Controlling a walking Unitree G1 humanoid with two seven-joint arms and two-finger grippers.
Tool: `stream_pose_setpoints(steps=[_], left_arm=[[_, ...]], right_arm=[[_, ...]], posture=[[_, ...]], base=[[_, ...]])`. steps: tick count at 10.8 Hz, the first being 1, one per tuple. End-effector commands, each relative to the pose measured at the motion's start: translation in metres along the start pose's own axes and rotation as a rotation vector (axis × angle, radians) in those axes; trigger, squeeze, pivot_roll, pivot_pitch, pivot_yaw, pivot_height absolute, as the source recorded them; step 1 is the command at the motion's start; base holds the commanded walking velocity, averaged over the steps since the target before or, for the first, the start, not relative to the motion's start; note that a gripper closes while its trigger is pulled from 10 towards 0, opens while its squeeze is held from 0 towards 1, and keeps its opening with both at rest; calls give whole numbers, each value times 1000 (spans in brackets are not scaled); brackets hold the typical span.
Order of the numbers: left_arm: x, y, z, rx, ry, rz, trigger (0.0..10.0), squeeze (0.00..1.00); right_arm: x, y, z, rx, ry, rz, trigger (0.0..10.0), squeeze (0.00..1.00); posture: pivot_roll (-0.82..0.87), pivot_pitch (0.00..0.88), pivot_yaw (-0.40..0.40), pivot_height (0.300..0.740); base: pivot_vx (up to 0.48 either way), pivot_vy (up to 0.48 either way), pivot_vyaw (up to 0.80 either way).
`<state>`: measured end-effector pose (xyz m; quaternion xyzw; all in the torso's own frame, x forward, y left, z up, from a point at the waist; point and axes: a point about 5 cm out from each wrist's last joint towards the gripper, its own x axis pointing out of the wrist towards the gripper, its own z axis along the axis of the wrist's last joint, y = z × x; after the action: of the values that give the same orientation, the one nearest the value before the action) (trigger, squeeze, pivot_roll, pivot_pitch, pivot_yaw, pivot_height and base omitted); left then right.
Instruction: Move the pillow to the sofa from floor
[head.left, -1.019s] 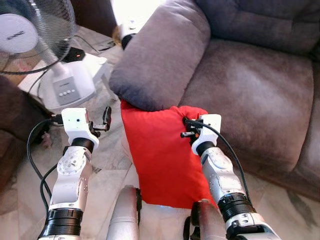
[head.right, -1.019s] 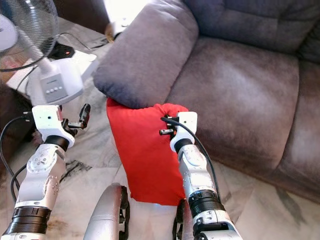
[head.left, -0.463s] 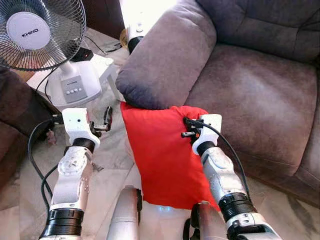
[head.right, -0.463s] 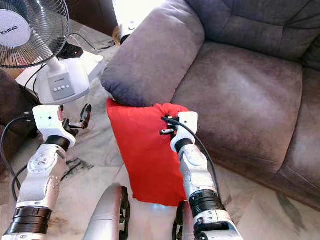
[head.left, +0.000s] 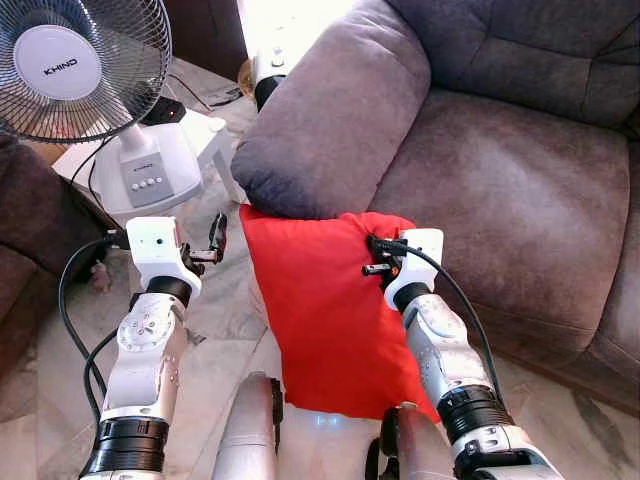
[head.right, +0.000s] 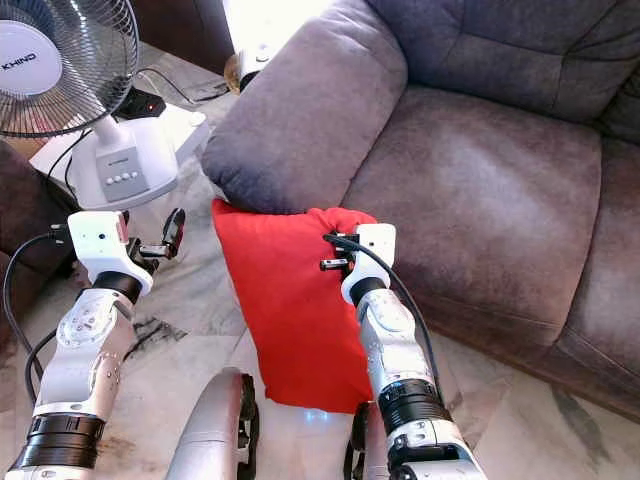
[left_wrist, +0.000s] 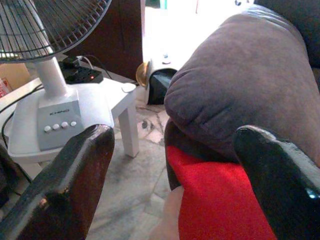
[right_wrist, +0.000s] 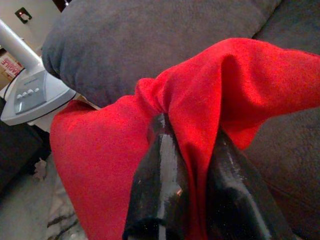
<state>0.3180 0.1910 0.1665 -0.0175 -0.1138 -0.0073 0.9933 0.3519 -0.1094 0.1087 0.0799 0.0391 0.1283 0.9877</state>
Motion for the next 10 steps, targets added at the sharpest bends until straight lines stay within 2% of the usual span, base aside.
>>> stream_pose_setpoints(steps=[1, 3, 8, 10], left_arm=[[-5, 3, -7, -5, 31, 4, 10000, 0], [-4, 3, -7, -5, 29, -2, 10000, 0], [-3, 4, -5, -3, 30, -9, 10000, 0], [-3, 3, -6, -25, 31, -9, 10000, 0]], right_arm=[[4, 10, 41, -15, -192, 51, 10000, 0], [5, 9, 38, -23, -169, 28, 10000, 0], [4, 9, 39, -15, -188, 22, 10000, 0], [4, 8, 39, -22, -183, 18, 10000, 0]], posture=[[210, 184, -5, 686], [212, 180, 1, 720], [215, 192, 5, 720], [215, 193, 6, 740]], base=[[0, 0, 0], [0, 0, 0], [0, 0, 0], [0, 0, 0]])
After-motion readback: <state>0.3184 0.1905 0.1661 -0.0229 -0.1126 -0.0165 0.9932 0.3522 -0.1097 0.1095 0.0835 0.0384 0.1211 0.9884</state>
